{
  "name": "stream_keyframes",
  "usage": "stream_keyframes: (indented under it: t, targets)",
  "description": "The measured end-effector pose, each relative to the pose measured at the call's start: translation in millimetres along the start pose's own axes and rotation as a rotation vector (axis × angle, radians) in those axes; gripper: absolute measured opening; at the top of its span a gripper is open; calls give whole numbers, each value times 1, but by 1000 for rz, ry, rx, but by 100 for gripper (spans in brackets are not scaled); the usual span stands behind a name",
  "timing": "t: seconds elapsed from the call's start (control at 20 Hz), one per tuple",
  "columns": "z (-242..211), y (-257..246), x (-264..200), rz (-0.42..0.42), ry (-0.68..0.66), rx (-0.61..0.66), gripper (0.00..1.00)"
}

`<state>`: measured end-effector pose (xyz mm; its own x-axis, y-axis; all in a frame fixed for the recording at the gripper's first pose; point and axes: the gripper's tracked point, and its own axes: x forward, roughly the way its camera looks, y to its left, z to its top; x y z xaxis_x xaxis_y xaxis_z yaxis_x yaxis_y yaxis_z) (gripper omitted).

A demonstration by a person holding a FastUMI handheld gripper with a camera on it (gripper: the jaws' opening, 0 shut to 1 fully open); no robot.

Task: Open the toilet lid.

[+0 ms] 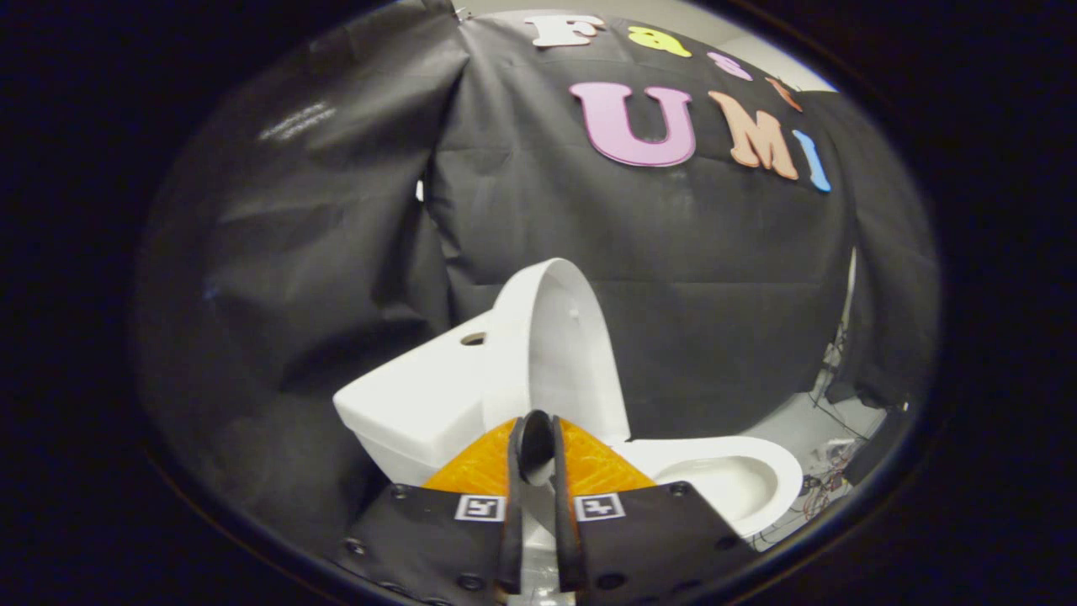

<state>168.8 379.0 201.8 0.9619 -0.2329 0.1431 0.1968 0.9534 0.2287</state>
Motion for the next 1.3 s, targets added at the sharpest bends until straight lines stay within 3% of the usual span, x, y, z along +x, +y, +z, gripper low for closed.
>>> stream_keyframes:
  t: [0.1, 0.3, 0.45, 0.75, 0.95, 1.3]
  targets:
    - [-2, 4, 2, 10, -10, 17, 19]
    - [-13, 12, 4, 104, 39, 45, 44]
    - [-18, 5, -1, 121, 53, 94, 62]
    - [-5, -1, -26, 194, 38, -37, 99]
    - [9, -25, -49, 243, -1, -123, 99]
    - [62, -107, -82, 191, -96, -149, 99]
